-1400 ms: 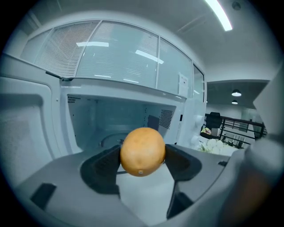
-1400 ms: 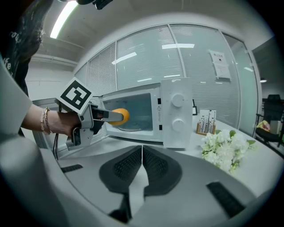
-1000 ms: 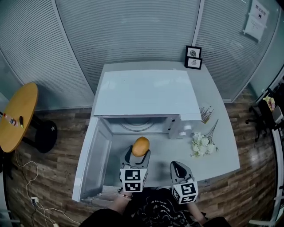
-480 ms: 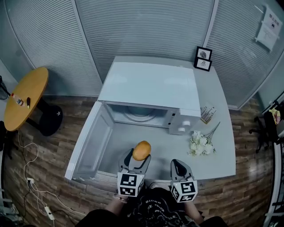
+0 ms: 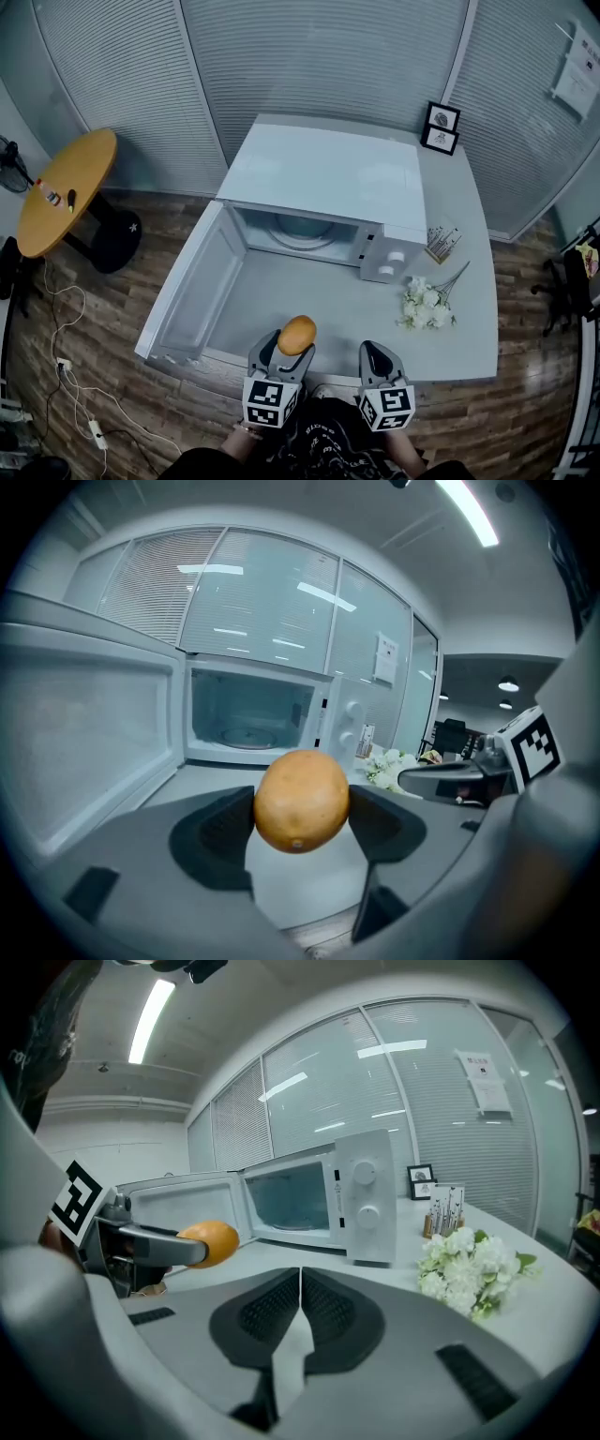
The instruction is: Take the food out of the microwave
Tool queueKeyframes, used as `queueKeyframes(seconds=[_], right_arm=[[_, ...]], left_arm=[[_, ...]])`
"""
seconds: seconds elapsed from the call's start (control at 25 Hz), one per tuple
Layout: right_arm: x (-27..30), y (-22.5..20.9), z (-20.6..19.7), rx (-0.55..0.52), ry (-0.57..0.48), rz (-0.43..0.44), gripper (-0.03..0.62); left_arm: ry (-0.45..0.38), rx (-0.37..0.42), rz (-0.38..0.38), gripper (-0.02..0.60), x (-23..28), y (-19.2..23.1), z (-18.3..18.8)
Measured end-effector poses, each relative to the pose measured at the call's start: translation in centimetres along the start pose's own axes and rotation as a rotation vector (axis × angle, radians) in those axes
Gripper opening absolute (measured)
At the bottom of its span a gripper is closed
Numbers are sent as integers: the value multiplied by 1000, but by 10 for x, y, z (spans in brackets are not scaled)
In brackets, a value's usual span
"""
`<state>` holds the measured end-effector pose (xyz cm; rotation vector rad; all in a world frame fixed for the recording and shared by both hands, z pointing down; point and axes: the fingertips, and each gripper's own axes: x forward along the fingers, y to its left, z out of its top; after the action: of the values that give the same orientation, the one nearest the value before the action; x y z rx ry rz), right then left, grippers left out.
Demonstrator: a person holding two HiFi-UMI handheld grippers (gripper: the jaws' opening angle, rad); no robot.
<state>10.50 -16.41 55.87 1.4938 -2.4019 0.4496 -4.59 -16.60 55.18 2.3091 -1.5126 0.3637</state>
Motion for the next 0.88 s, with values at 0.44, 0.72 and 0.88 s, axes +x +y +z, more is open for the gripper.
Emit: queueKeyframes(seconds=[0.44,0.72,0.88], right_arm=[[-12,5,1,-31,-27,31,5],[-15,6,4,-52,-30,49,3],[-14,8,4,-57,-36,66,3]], left_arm=[[-20,-30,15,319,-11,-9,-7],[-30,-22,34,319,-13,-15,-7],[-30,-23,46,319,-15,-15,-9]])
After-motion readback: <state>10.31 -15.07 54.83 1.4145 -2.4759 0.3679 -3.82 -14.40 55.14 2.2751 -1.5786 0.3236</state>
